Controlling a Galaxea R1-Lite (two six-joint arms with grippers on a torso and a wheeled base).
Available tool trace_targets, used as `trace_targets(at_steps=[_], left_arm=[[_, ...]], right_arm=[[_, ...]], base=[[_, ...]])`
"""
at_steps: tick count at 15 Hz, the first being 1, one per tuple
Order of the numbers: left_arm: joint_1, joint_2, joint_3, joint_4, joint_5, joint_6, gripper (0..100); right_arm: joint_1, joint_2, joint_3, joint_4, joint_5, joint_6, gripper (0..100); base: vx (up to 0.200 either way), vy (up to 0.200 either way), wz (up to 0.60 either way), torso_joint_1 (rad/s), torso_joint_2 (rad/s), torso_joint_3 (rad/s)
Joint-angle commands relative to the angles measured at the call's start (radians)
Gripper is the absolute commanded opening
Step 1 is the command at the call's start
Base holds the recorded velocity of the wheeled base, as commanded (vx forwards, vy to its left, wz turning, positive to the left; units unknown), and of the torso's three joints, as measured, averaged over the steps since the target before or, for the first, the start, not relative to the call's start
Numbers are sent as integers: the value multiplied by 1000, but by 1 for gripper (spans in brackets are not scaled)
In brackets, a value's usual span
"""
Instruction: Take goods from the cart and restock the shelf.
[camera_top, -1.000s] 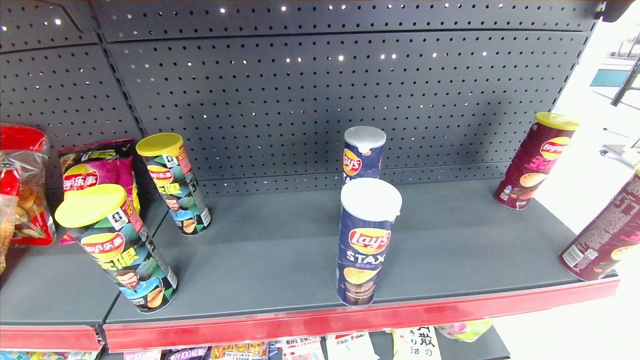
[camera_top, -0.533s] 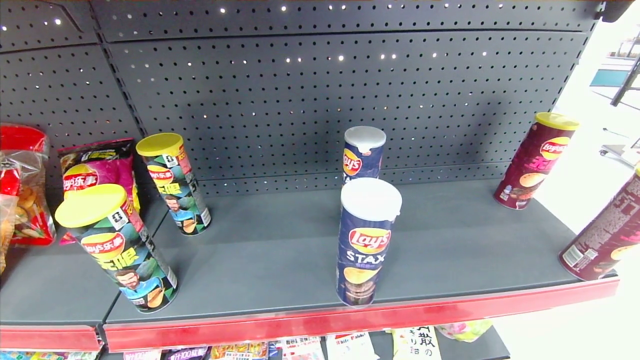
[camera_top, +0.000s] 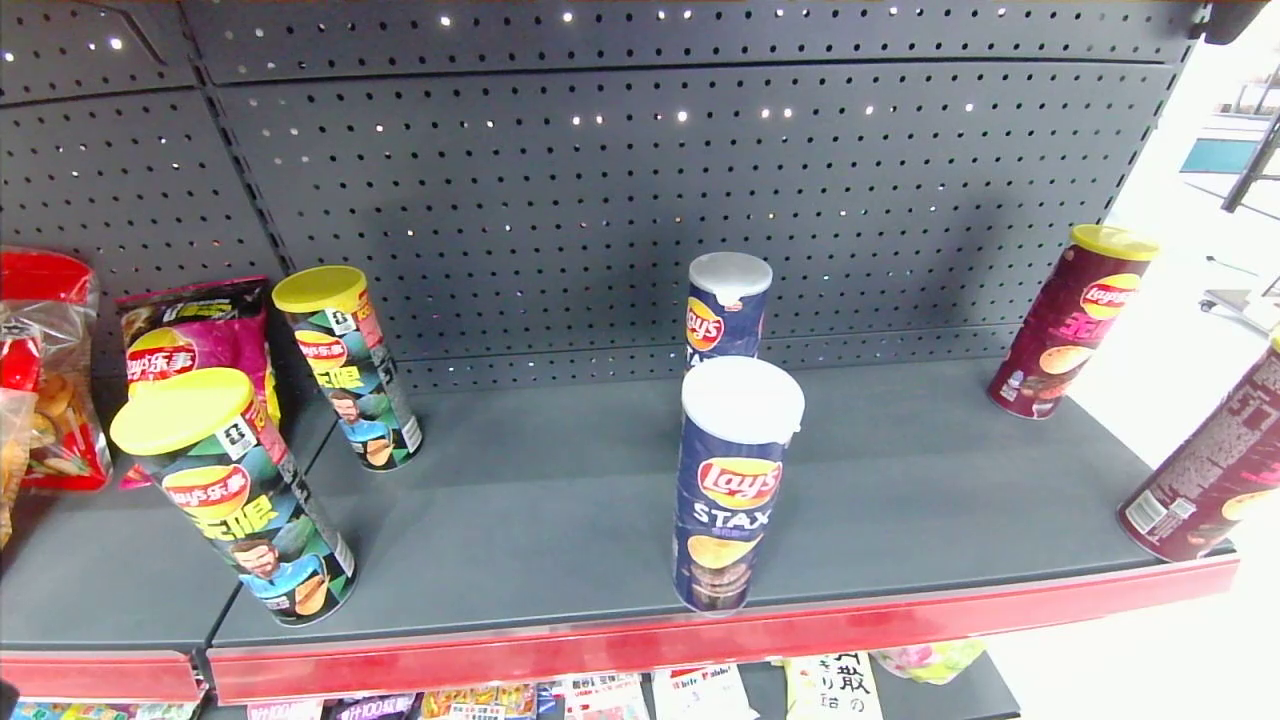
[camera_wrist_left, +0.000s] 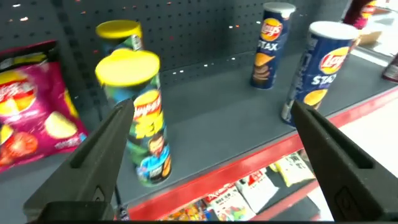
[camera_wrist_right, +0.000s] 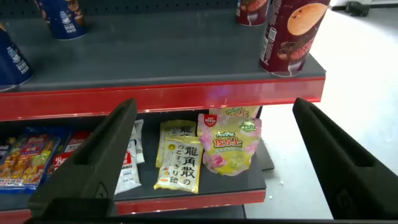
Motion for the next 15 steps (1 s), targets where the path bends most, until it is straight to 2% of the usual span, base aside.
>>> trace_targets(at_steps=[1, 2, 3, 5, 6, 8, 12, 15], left_arm=[[-1, 166, -85, -2, -34, 0, 100], [-2, 204, -104, -3, -55, 1, 100], [-14, 265, -141, -3, -110, 16, 100], [-62, 314, -153, -3, -139, 79, 100], [-119, 331, -154, -6, -132, 95, 100], [-200, 397, -177, -42, -90, 96, 100], [-214, 594, -259, -195, -80, 98, 100], [-307, 692, -280, -224, 26, 98, 100]], right_arm=[[0, 0, 0, 0, 0, 0, 100], [0, 0, 0, 0, 0, 0, 100], [0, 0, 0, 0, 0, 0, 100], [0, 0, 0, 0, 0, 0, 100], [0, 0, 0, 0, 0, 0, 100], [0, 0, 0, 0, 0, 0, 100], [0, 0, 0, 0, 0, 0, 100], [0, 0, 0, 0, 0, 0, 100]], base=[[0, 0, 0, 0, 0, 0], [0, 0, 0, 0, 0, 0], [0, 0, 0, 0, 0, 0], [0, 0, 0, 0, 0, 0], [0, 0, 0, 0, 0, 0], [0, 0, 0, 0, 0, 0], [0, 0, 0, 0, 0, 0], [0, 0, 0, 0, 0, 0]])
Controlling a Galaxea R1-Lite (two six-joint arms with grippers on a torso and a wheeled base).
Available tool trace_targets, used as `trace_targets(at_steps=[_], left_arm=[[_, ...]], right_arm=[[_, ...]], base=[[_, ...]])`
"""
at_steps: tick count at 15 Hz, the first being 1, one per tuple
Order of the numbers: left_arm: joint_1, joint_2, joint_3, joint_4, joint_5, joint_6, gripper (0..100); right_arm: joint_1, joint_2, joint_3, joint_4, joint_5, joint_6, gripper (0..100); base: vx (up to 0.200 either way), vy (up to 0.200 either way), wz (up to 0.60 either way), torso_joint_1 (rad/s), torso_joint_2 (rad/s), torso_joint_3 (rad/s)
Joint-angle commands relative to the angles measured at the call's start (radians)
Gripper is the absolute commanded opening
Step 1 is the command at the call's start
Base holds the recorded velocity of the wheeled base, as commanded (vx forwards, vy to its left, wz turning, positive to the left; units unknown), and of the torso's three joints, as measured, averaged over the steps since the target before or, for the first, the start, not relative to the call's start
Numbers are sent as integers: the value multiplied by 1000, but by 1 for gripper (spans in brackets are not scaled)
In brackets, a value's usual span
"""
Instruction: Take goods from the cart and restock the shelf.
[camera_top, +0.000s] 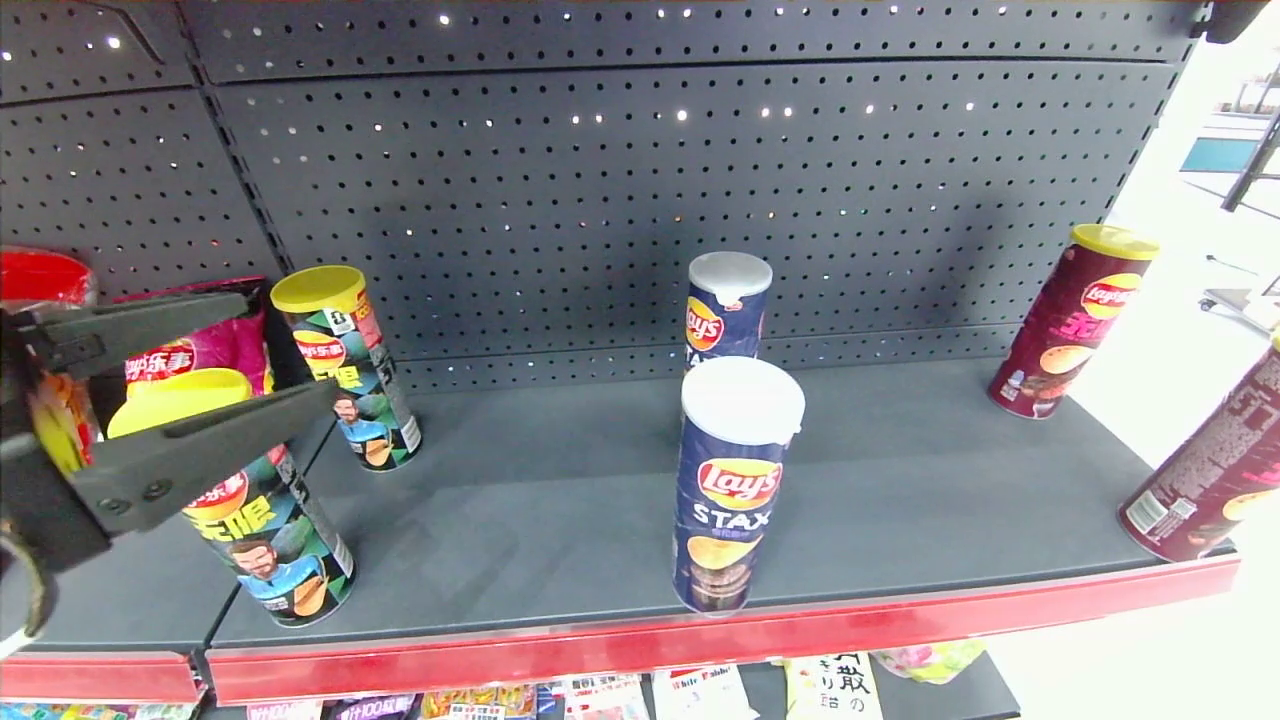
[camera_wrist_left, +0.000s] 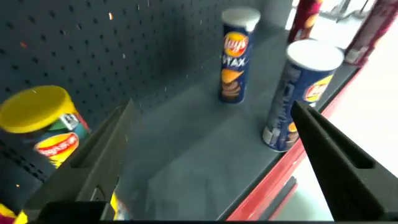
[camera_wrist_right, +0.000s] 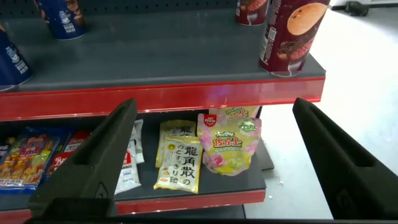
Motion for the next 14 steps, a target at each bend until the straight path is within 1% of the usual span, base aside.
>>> trace_targets(at_steps=[1, 2, 4, 7, 8, 11, 13, 14], left_arm=[[-77, 114, -30, -6, 51, 0, 100], [-119, 157, -54, -4, 88, -2, 100], [-180, 227, -111, -6, 126, -2, 100], [-240, 330, -189, -6, 172, -2, 100], [-255, 352, -198, -6, 186, -2, 100], [-306, 405, -209, -4, 271, -2, 100], [-332, 425, -200, 2, 297, -2, 100], [-332, 428, -197, 4, 301, -2, 100]], right_arm=[[0, 0, 0, 0, 0, -1, 100], [0, 0, 0, 0, 0, -1, 100], [0, 0, 0, 0, 0, -1, 100], [0, 0, 0, 0, 0, -1, 100], [0, 0, 0, 0, 0, -1, 100], [0, 0, 0, 0, 0, -1, 100], [0, 0, 0, 0, 0, -1, 100], [0, 0, 0, 0, 0, -1, 100]], base=[[0, 0, 0, 0, 0, 0], [0, 0, 0, 0, 0, 0], [0, 0, 0, 0, 0, 0], [0, 0, 0, 0, 0, 0], [0, 0, 0, 0, 0, 0], [0, 0, 0, 0, 0, 0], [0, 0, 0, 0, 0, 0], [0, 0, 0, 0, 0, 0]])
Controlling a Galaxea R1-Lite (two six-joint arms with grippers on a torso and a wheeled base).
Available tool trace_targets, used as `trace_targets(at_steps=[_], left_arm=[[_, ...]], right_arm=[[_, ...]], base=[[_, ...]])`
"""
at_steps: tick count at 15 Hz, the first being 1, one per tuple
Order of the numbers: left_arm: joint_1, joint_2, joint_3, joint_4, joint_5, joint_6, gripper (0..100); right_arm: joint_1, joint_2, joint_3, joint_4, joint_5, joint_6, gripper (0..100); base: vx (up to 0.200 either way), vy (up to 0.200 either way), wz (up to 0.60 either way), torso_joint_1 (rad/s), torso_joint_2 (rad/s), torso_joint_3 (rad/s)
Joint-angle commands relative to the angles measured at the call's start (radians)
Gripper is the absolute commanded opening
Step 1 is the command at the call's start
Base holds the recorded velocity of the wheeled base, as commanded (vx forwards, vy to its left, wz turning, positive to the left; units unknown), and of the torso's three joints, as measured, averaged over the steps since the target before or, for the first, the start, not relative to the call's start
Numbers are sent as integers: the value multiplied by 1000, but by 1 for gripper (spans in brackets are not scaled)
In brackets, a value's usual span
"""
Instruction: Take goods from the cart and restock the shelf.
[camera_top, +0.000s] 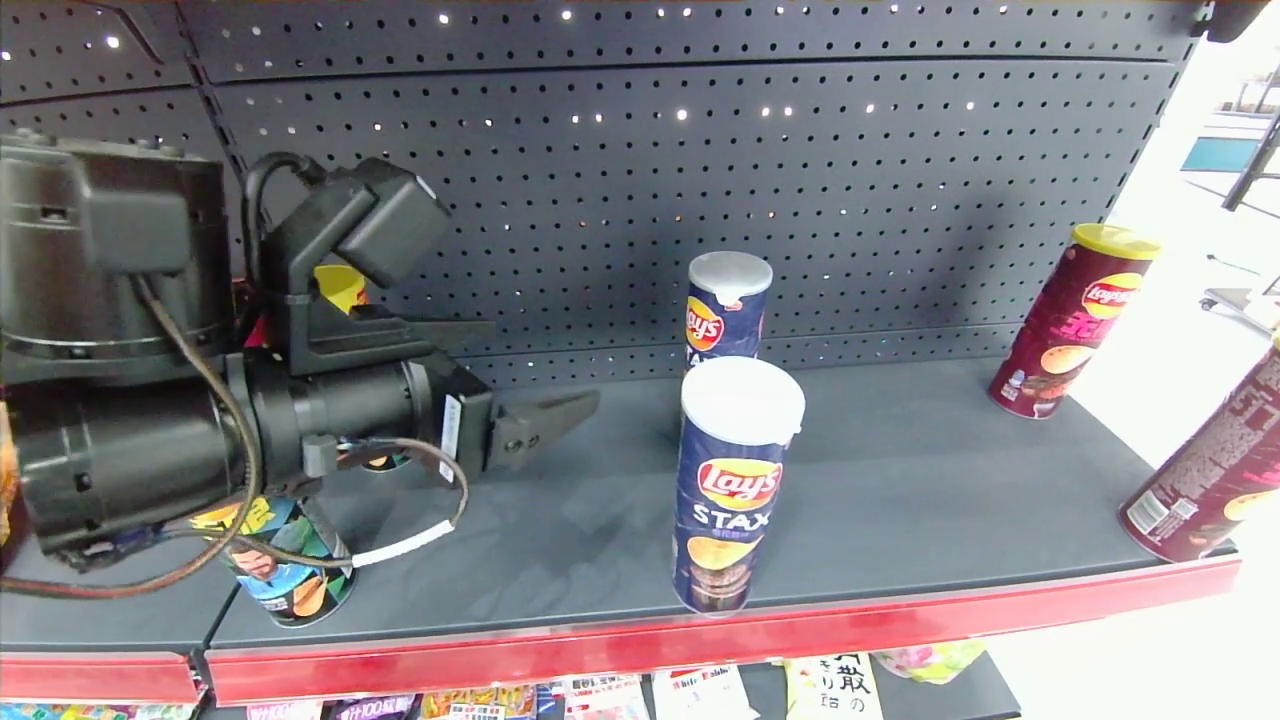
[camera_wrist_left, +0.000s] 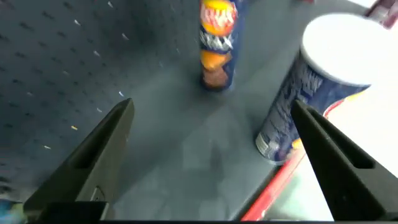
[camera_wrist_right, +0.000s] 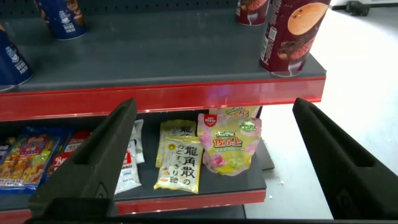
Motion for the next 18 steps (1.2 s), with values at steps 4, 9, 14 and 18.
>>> trace_targets(at_steps=[4, 9, 14, 18], left_arm=[[-11, 57, 18, 55, 40, 1, 100], [-26, 108, 72, 60, 45, 1, 100], [-29, 168, 107, 54, 42, 4, 100], [-66, 211, 107, 52, 43, 4, 100]], right_arm=[[0, 0, 0, 0, 0, -1, 100], [0, 0, 0, 0, 0, -1, 100], [0, 0, 0, 0, 0, -1, 100], [0, 0, 0, 0, 0, -1, 100]], base=[[0, 0, 0, 0, 0, 0], [0, 0, 0, 0, 0, 0], [0, 0, 0, 0, 0, 0], [0, 0, 0, 0, 0, 0]])
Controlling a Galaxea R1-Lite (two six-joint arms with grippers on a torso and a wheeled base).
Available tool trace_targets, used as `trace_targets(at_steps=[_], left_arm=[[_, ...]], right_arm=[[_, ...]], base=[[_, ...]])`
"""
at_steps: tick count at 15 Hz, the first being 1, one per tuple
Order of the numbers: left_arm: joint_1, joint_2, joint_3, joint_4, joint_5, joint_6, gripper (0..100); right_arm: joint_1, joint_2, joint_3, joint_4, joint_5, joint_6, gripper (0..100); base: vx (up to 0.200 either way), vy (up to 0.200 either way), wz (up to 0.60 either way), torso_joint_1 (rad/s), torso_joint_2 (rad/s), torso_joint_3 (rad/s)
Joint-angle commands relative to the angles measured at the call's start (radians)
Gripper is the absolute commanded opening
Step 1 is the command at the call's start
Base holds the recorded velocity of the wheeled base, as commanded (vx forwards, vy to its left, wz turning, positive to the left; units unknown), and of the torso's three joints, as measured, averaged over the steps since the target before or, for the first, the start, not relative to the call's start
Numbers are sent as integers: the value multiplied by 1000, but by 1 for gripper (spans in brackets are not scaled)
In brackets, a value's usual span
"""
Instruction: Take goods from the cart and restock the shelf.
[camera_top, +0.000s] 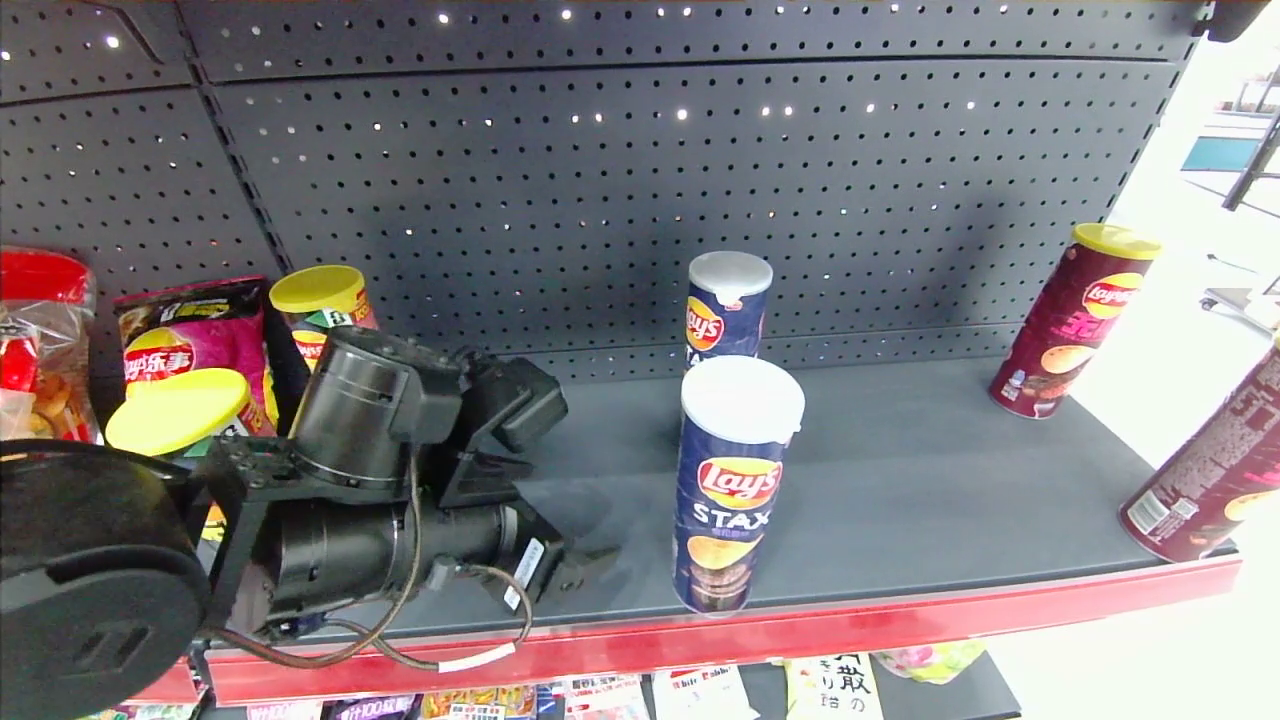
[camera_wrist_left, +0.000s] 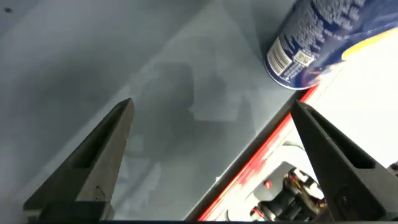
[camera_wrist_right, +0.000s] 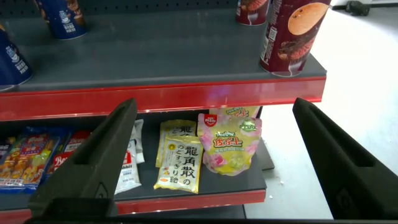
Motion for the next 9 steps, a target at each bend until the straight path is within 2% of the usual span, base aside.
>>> trace_targets(at_steps=[1, 9], left_arm=[[-16, 31, 0, -1, 0, -1, 100], [-19, 101, 5, -17, 2, -1, 100]], right_arm=[[0, 0, 0, -1, 0, 0, 100], [0, 0, 0, -1, 0, 0, 100]], base=[[0, 0, 0, 0, 0, 0], [0, 0, 0, 0, 0, 0]])
